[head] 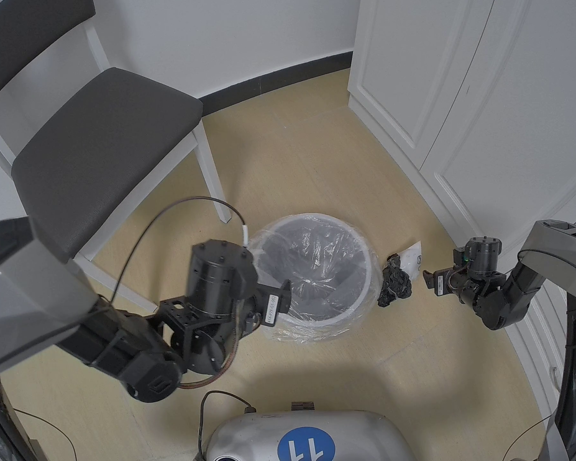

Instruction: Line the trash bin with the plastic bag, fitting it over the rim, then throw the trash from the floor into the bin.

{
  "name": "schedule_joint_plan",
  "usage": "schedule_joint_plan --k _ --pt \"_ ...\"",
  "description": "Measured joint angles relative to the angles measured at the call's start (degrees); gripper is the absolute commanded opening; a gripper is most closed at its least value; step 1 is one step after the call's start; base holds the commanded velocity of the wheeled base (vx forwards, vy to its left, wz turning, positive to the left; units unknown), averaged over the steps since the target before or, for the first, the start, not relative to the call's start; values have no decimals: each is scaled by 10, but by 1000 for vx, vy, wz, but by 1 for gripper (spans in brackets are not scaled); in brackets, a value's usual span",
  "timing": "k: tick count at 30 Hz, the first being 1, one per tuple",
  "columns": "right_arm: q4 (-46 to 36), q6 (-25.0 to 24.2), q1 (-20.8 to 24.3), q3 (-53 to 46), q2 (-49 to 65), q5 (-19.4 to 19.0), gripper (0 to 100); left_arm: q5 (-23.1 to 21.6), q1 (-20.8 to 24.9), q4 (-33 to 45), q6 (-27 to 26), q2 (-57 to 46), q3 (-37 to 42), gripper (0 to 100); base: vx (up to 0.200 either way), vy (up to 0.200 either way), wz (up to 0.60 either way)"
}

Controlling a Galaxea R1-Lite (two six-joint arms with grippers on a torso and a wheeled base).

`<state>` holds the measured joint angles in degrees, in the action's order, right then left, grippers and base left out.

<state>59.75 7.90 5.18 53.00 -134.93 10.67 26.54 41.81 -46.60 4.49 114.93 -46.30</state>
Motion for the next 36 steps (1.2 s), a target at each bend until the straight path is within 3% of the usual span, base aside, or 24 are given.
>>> schedule_joint_plan --k 4,14,19,33,34,36 --pt "-29 -48 4 66 -31 3 100 -13 -22 -21 9 -44 30 100 0 0 0" --pt "-69 -291 5 229 -122 -34 100 -21 -58 -70 13 -73 42 100 0 0 0" --pt "-111 -362 9 286 -160 -51 100 -21 -63 -99 10 -60 36 100 0 0 0" --pt "-181 -387 35 401 -248 -52 100 -22 -62 -134 10 -49 42 100 0 0 0" --pt "-192 -387 35 406 -251 -52 0 -22 -61 -135 10 -49 42 100 0 0 0" --pt "-205 -387 36 414 -255 -52 0 -22 -58 -137 10 -50 43 100 0 0 0"
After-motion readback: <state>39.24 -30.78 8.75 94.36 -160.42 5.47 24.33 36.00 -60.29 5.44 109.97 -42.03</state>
